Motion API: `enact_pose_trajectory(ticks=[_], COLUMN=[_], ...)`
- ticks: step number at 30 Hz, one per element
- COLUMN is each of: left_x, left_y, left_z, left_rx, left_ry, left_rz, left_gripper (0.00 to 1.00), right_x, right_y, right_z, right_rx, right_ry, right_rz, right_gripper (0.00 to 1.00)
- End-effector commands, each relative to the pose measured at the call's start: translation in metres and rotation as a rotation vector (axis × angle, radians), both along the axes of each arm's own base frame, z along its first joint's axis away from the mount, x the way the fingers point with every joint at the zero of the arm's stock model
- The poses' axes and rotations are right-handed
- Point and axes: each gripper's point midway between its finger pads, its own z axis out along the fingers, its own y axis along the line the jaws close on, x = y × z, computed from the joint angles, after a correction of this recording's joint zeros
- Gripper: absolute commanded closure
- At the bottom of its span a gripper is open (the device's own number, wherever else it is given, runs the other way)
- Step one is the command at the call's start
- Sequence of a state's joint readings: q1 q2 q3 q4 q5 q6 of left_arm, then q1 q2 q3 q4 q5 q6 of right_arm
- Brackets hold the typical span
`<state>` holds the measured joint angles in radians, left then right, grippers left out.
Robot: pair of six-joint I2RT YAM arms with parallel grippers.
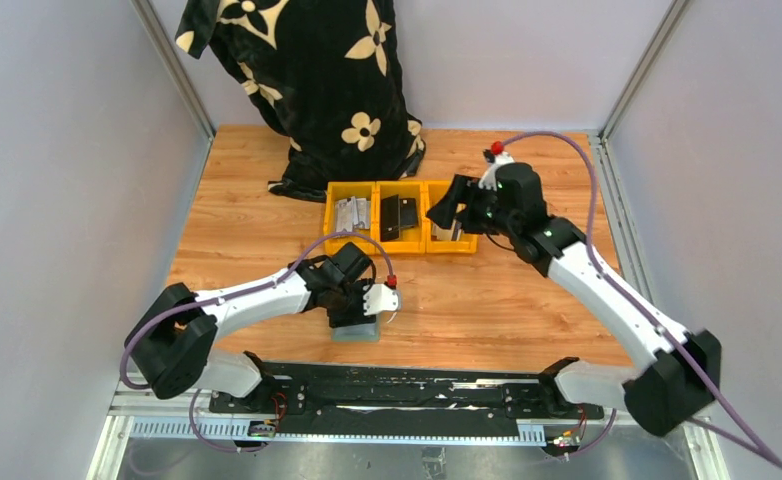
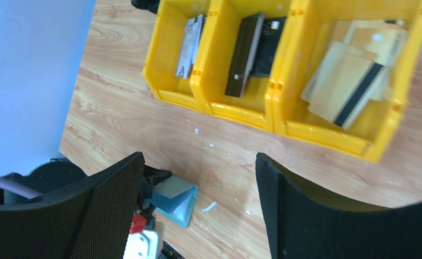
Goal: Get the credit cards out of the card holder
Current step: Place the card holder at the center of the board, then reset both arms
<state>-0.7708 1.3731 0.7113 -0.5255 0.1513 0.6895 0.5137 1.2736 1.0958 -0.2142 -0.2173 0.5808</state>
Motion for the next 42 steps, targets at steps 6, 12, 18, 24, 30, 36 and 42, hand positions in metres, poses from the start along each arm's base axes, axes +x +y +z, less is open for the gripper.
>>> enact_pose_trajectory(ticks=[6, 12, 18, 24, 30, 36, 42], left_x=[-0.021, -0.043, -0.065, -0.040, -0.027, 0.034, 0.099], left_y=[-0.015, -0.010, -0.006, 0.002, -0.004, 0.004, 0.044], left_z=[0.023, 0.039, 0.035, 0.018, 0.029, 0.099, 0.140], left_rx=[-0.091, -0.143, -0.153, -0.100, -0.149, -0.412, -0.609], left_ry=[-0.064, -0.007, 0.072, -0.046, -0.050, -0.129, -0.219], left_rz=[-0.034, -0.034, -0.091, -0.036, 0.063, 0.345, 0.729], left_gripper=[0.40, 0.25, 0.30, 0.46, 0.46, 0.13, 0.07], right_x=[-0.054, -0.062, -0.059, -0.064, -0.061, -0.052, -0.030], right_y=[-0.072, -0.093, -0.139, -0.192, -0.249, -0.289, -0.317], right_z=[-0.035, -0.033, -0.024, -0.028, -0.012, -0.013, -0.072], right_rx=[-0.125, -0.175, -0.253, -0.328, -0.436, -0.554, -0.699], right_ry=[0.021, 0.003, -0.059, -0.103, -0.297, -0.458, -0.332], right_rz=[-0.161, -0.211, -0.419, -0.666, -0.950, -1.157, -1.171], right_gripper=[0.18, 0.17, 0.16, 0.16, 0.14, 0.13, 0.13])
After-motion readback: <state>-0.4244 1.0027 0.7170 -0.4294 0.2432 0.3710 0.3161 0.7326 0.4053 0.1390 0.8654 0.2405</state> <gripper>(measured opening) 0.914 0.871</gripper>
